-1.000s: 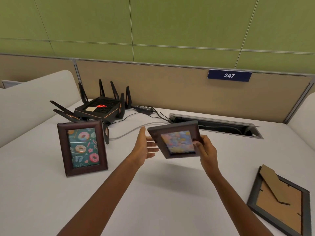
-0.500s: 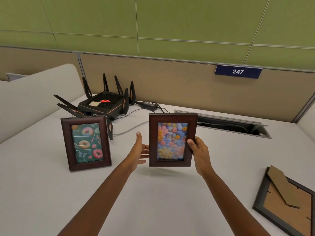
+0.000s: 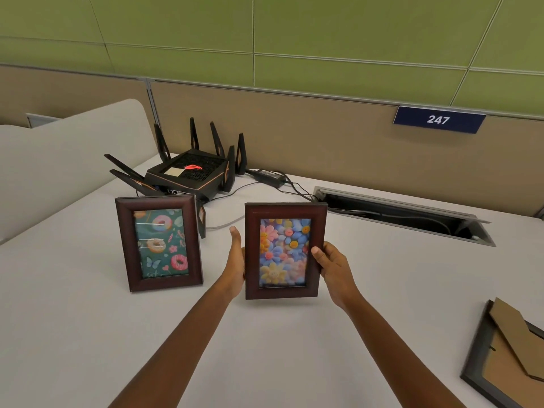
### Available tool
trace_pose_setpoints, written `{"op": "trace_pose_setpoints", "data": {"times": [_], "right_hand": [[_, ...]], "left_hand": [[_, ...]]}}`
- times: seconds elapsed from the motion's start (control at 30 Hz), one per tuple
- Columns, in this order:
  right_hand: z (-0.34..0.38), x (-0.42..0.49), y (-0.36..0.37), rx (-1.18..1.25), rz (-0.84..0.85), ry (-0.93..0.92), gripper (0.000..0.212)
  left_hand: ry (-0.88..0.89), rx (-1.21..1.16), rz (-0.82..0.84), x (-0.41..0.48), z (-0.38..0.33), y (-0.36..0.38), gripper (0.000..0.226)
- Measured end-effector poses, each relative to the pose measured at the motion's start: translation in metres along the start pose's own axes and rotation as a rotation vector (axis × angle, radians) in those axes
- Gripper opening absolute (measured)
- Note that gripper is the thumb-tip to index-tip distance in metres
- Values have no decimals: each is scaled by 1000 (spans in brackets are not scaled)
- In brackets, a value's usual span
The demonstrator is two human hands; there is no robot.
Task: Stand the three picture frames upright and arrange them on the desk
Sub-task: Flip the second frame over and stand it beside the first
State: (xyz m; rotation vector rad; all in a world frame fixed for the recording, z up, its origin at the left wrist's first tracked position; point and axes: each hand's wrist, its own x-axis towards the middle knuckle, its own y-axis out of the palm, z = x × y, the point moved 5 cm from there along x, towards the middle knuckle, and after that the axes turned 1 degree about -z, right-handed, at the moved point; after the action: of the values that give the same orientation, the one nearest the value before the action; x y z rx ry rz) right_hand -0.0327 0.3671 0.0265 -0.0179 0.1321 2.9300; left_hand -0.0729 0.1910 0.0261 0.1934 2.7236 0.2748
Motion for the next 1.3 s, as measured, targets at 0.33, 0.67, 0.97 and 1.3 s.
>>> {"op": "trace_pose_setpoints", "data": {"times": [0.33,0.67,0.97,1.3], "right_hand": [[-11,28,23,36,61,6,15],[-16,46,25,-33,66,17,12],[-16,45,27,-118,36,44,16],[-31,16,-6,-237,-107,66,32]], "left_hand": [[13,-140,-53,21,0,-16,77],[-11,-150,-27,30,2,-16,76],[60,-66,-98,30,8,-18,73],[544,440,-500,-19,10,-12,54]]}}
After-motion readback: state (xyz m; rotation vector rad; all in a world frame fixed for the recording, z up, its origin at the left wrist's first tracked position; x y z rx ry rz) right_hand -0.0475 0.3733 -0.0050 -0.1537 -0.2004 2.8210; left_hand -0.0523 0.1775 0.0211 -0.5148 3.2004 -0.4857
